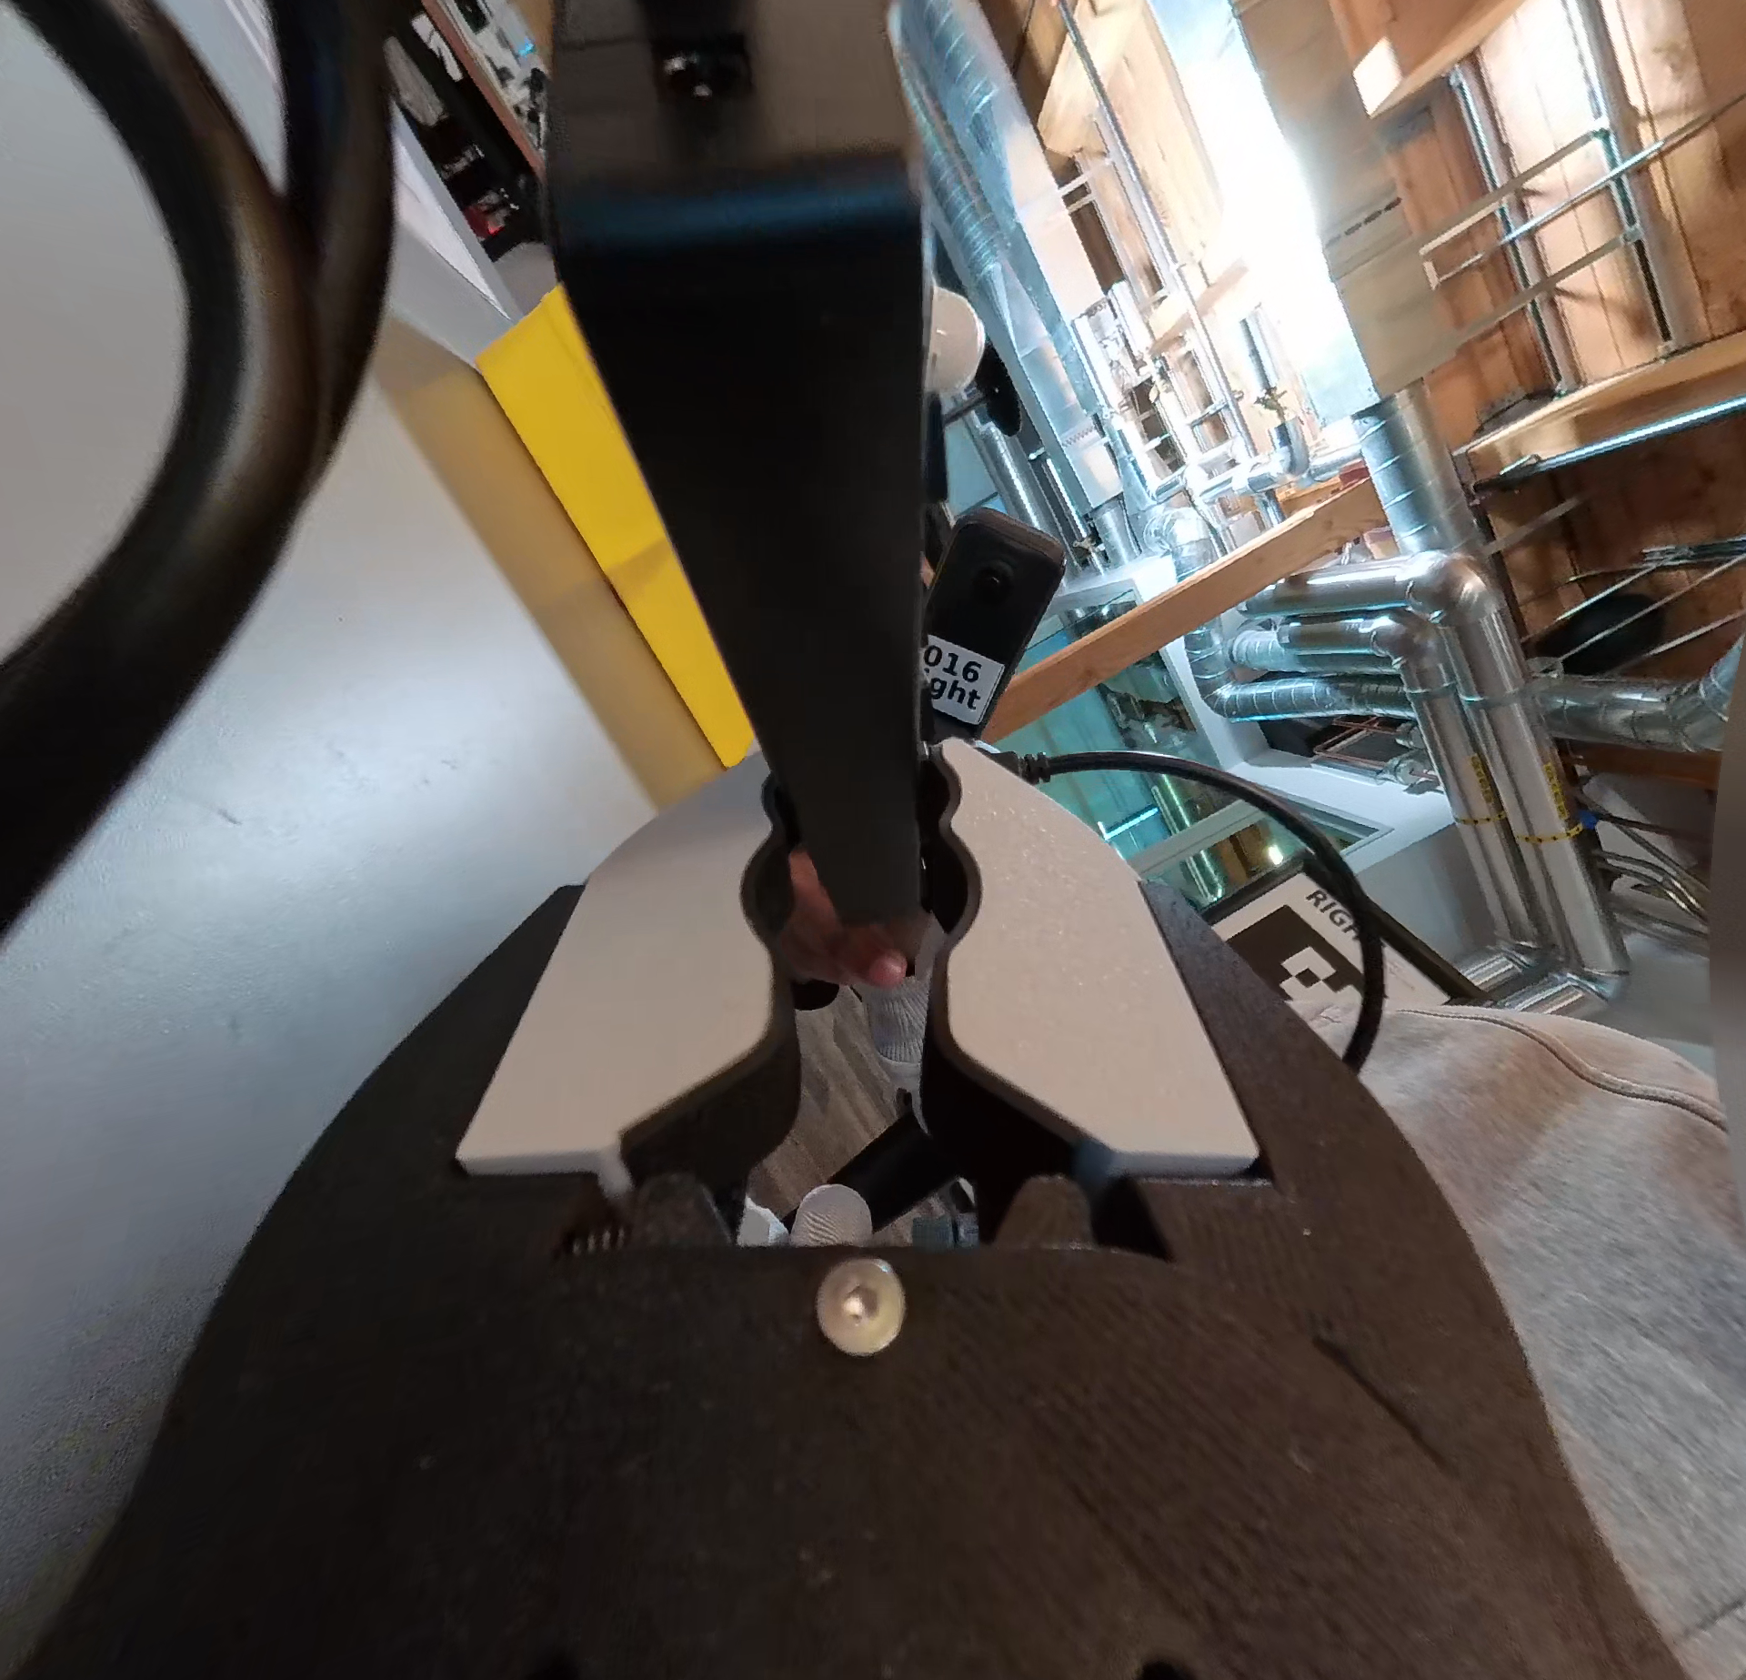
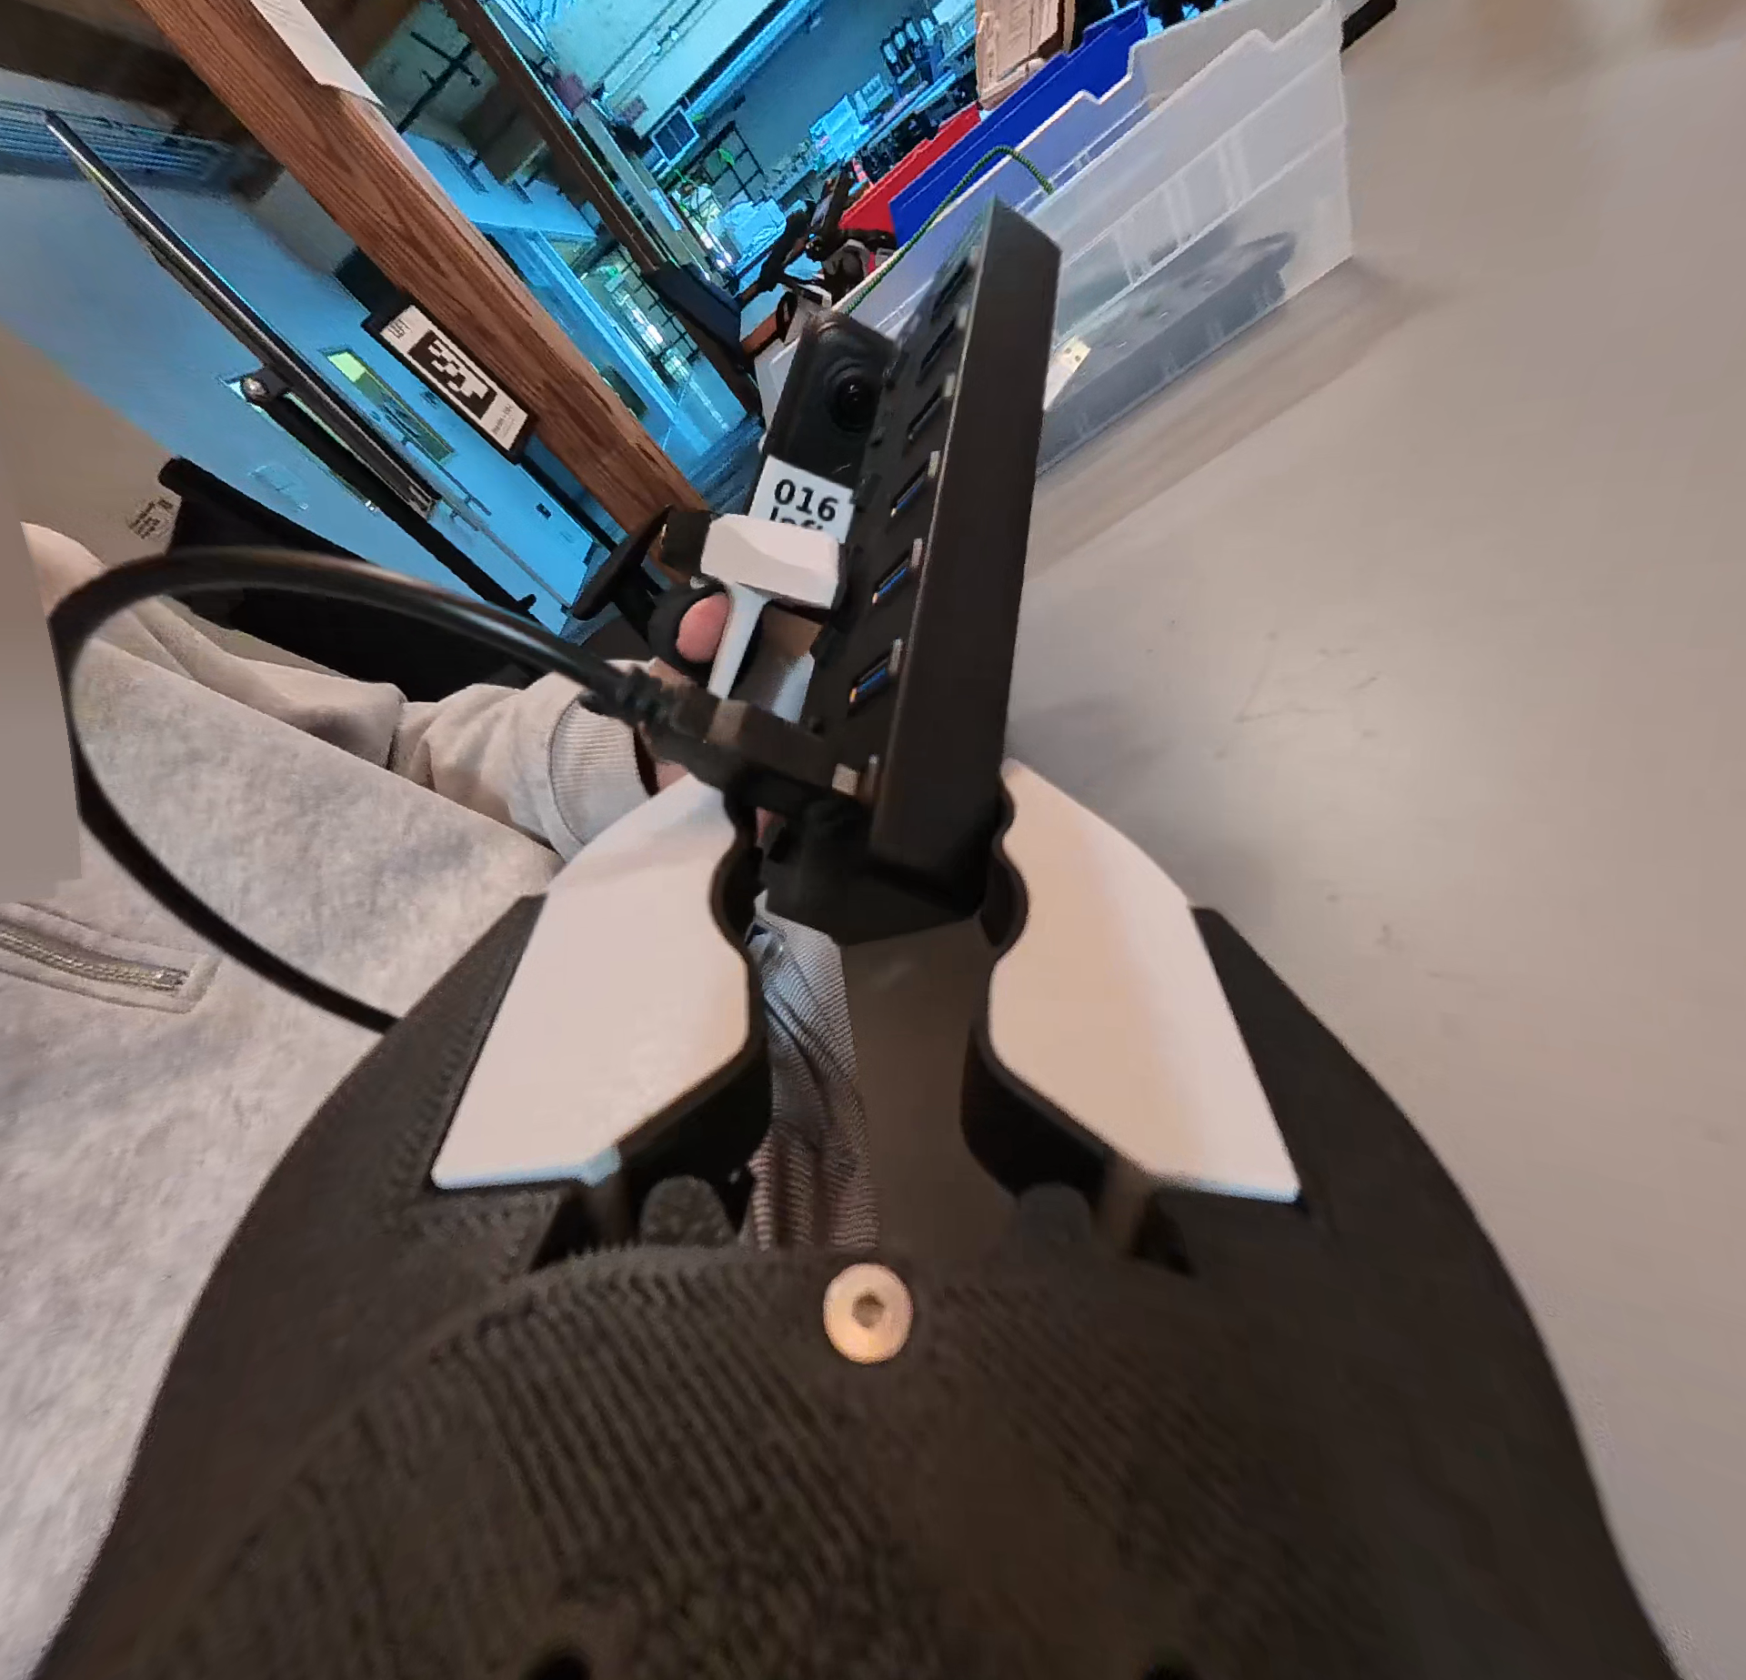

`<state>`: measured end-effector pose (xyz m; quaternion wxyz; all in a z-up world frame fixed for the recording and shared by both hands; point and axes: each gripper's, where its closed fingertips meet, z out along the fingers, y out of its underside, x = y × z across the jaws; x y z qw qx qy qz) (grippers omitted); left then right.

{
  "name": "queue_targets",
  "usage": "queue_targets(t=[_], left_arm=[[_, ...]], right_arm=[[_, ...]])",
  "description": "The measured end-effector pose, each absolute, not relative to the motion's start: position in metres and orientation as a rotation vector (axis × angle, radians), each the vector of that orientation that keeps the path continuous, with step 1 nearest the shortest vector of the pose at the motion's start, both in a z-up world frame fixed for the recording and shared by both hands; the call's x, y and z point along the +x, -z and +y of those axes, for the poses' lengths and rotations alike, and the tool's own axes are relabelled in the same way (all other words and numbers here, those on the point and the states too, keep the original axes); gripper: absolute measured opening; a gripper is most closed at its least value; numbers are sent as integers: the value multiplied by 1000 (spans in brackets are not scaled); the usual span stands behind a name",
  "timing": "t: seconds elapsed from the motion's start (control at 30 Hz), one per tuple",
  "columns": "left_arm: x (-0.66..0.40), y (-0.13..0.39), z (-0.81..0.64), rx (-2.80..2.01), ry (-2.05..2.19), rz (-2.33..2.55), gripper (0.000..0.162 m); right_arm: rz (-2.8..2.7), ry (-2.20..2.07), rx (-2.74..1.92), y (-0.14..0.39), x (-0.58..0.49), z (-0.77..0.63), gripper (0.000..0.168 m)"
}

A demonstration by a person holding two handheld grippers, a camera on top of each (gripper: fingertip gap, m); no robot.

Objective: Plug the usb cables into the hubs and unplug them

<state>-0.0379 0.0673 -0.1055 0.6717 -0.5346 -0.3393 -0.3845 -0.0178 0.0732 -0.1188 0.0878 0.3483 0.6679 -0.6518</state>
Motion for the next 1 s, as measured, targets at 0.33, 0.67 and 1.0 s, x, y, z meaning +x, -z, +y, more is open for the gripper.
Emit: queue_targets(t=[0.33,0.67,1.0], left_arm=[[-38,104,68,-1191,863,-763,28],[-32,101,71,-1198,860,-733,47],[-26,105,75,-1242,872,-721,35]], right_arm=[[1740,1924,1062,112,-17,75,38],[1741,1981,1041,107,-19,76,36],[1851,1992,957,105,-10,65,35]])
